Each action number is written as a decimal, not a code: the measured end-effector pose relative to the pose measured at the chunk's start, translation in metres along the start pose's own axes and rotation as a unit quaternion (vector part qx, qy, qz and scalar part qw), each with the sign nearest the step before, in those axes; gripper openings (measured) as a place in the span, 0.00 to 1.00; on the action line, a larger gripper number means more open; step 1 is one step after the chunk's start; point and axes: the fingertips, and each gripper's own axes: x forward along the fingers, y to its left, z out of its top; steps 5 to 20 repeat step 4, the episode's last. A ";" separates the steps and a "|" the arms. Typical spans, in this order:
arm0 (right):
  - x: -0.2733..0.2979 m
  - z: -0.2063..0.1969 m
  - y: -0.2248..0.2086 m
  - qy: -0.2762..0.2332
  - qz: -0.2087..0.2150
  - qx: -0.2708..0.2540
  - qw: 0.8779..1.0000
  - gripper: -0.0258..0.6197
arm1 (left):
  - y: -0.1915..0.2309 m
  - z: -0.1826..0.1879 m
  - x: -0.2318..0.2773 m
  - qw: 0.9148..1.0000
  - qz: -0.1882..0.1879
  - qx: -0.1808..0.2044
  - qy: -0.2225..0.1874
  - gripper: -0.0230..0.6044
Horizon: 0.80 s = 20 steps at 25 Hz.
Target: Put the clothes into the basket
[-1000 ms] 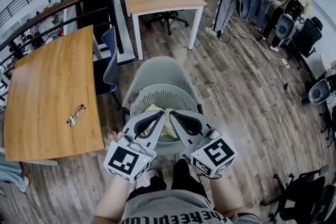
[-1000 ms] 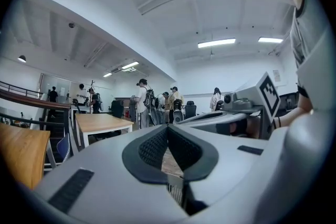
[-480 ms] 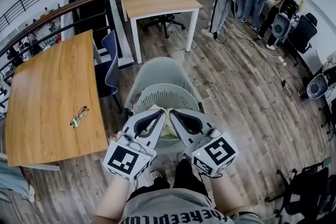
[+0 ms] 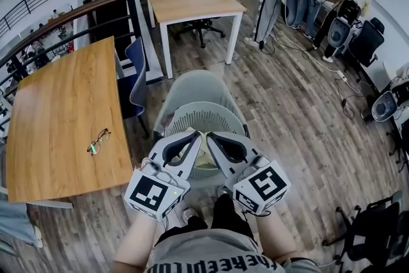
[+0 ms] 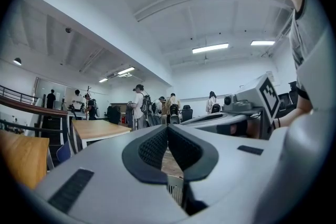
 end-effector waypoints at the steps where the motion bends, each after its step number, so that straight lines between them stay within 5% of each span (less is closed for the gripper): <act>1: 0.000 0.001 0.001 0.000 0.000 0.000 1.000 0.05 | 0.001 0.001 -0.001 1.000 0.000 0.000 -0.001 0.06; 20: 0.001 0.003 0.002 -0.002 0.000 0.000 1.000 0.05 | 0.002 0.002 -0.003 1.000 0.001 0.003 -0.001 0.06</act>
